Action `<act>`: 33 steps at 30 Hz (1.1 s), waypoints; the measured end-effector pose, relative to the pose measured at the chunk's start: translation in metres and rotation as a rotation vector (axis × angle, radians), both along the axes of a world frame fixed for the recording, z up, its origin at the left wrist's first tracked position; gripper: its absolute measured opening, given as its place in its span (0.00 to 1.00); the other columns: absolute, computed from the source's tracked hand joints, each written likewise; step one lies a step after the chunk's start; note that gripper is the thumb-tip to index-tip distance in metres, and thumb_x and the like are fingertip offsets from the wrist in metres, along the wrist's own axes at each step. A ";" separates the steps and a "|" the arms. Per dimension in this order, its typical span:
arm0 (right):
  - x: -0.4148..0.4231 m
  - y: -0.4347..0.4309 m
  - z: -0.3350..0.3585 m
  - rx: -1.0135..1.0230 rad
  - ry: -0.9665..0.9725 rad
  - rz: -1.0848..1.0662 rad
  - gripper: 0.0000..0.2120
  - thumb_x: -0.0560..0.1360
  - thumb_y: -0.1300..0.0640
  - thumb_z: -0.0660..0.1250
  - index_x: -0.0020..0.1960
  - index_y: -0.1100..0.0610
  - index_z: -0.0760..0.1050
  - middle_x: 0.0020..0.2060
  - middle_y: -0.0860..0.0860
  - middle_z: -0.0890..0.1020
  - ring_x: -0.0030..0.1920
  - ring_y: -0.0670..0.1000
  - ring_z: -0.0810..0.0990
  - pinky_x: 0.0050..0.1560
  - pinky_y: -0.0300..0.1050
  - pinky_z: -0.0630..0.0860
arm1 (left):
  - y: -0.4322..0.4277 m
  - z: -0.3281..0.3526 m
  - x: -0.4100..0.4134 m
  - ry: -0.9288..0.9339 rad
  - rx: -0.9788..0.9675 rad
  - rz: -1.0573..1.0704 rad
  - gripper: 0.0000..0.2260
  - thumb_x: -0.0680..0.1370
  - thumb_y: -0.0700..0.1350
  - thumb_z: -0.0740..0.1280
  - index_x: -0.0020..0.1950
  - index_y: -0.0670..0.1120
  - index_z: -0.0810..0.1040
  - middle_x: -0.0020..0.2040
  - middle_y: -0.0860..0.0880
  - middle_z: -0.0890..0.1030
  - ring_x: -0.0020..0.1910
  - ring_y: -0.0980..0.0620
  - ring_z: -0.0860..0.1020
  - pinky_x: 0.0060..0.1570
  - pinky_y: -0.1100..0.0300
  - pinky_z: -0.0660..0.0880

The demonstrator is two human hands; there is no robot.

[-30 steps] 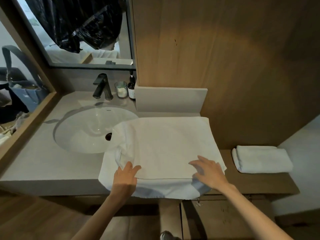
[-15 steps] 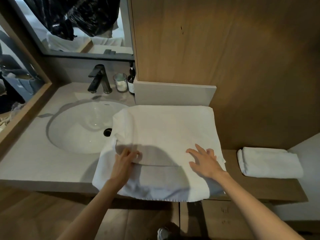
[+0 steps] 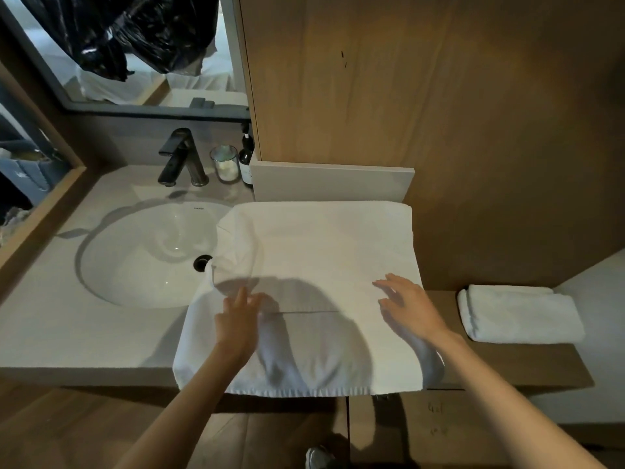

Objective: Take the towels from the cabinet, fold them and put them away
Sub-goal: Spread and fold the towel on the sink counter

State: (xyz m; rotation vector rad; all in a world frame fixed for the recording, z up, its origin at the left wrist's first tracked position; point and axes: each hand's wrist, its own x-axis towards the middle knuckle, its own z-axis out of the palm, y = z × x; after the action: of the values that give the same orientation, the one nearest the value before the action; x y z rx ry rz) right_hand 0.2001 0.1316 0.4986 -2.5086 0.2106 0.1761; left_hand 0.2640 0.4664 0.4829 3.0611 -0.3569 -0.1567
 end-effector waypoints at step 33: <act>-0.070 0.022 0.080 0.763 -0.226 -0.761 0.06 0.74 0.59 0.72 0.51 0.56 0.83 0.44 0.50 0.85 0.47 0.46 0.82 0.48 0.37 0.79 | -0.124 -0.010 -0.099 -0.080 -0.131 -0.733 0.36 0.64 0.51 0.79 0.66 0.48 0.66 0.64 0.44 0.67 0.59 0.46 0.69 0.53 0.56 0.75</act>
State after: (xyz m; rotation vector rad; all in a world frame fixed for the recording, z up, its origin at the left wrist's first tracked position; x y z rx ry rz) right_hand 0.1296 0.1538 0.5787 -1.5435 0.8081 -0.2880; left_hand 0.1652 0.3422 0.4726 2.6584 -1.4071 -0.0330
